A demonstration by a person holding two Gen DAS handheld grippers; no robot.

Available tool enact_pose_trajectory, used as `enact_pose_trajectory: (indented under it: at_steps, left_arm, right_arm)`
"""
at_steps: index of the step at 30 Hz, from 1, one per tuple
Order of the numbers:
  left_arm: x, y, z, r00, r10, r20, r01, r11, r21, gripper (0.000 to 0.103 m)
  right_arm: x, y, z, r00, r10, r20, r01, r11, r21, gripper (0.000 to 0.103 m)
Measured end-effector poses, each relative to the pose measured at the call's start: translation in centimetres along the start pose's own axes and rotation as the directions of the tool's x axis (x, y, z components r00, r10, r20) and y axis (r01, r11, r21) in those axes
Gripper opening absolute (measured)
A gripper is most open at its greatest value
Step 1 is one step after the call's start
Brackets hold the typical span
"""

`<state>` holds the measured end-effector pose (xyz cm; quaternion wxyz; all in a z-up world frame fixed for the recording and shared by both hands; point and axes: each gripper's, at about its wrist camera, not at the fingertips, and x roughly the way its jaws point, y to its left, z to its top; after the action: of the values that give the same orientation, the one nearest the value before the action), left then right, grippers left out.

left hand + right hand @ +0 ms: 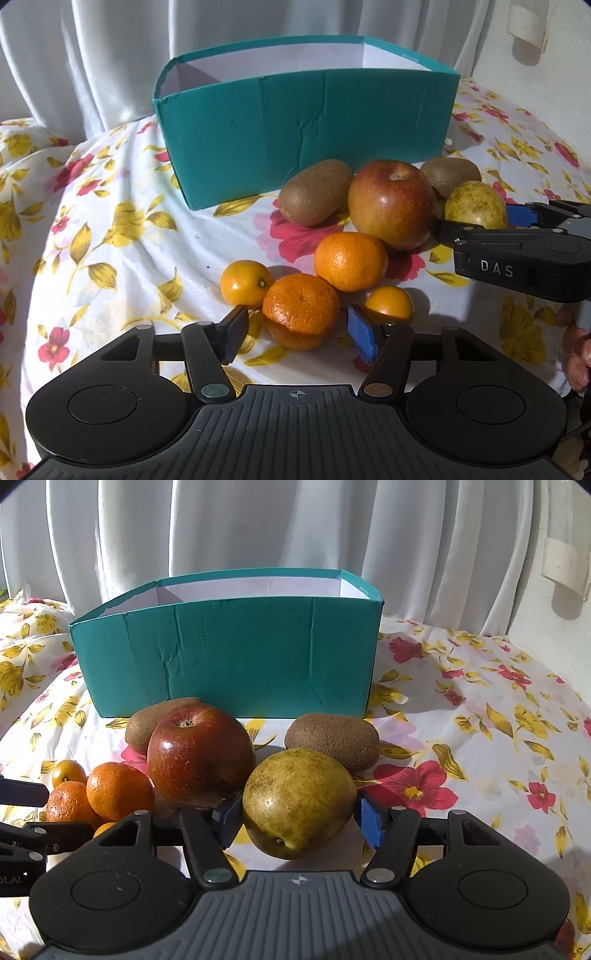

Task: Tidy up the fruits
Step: 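Grasp a mandarin with the left tool while the right tool grasps a yellow pear, then carry the mandarin and yellow pear with both tools over the box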

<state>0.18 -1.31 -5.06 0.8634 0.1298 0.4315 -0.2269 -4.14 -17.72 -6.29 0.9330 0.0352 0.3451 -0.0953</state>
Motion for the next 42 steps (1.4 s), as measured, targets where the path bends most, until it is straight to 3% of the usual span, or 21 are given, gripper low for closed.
enact_pose_trajectory:
  at_steps: [7, 13, 24, 37, 42]
  left_arm:
    - [0.5, 0.1, 0.1, 1.0, -0.013, 0.01, 0.014, 1.0, -0.017, 0.05]
    - [0.5, 0.0, 0.2, 1.0, -0.009, 0.016, 0.009, 1.0, -0.005, 0.048]
    - [-2.7, 0.2, 1.4, 0.997, 0.02, 0.078, -0.02, 1.0, 0.0, 0.047]
    - [-6.1, 1.3, 8.2, 0.981, 0.093, 0.17, -0.081, 0.994, -0.072, 0.047]
    - [-7.5, 2.5, 12.2, 0.962, 0.132, 0.238, -0.107, 0.987, -0.117, 0.047]
  right_arm:
    - [0.3, 0.0, -0.1, 1.0, 0.006, 0.013, -0.006, 1.0, -0.011, 0.064]
    - [0.4, 0.1, -0.3, 1.0, 0.008, 0.025, -0.008, 1.0, -0.025, 0.063]
    - [-1.8, -1.1, 0.5, 1.0, 0.006, 0.024, -0.008, 0.998, 0.056, 0.063]
    - [-6.4, -1.0, 5.9, 0.988, 0.007, 0.152, -0.013, 0.999, 0.044, 0.063]
    - [-6.9, -1.2, 9.8, 0.977, -0.018, 0.211, 0.009, 0.999, 0.04, 0.063]
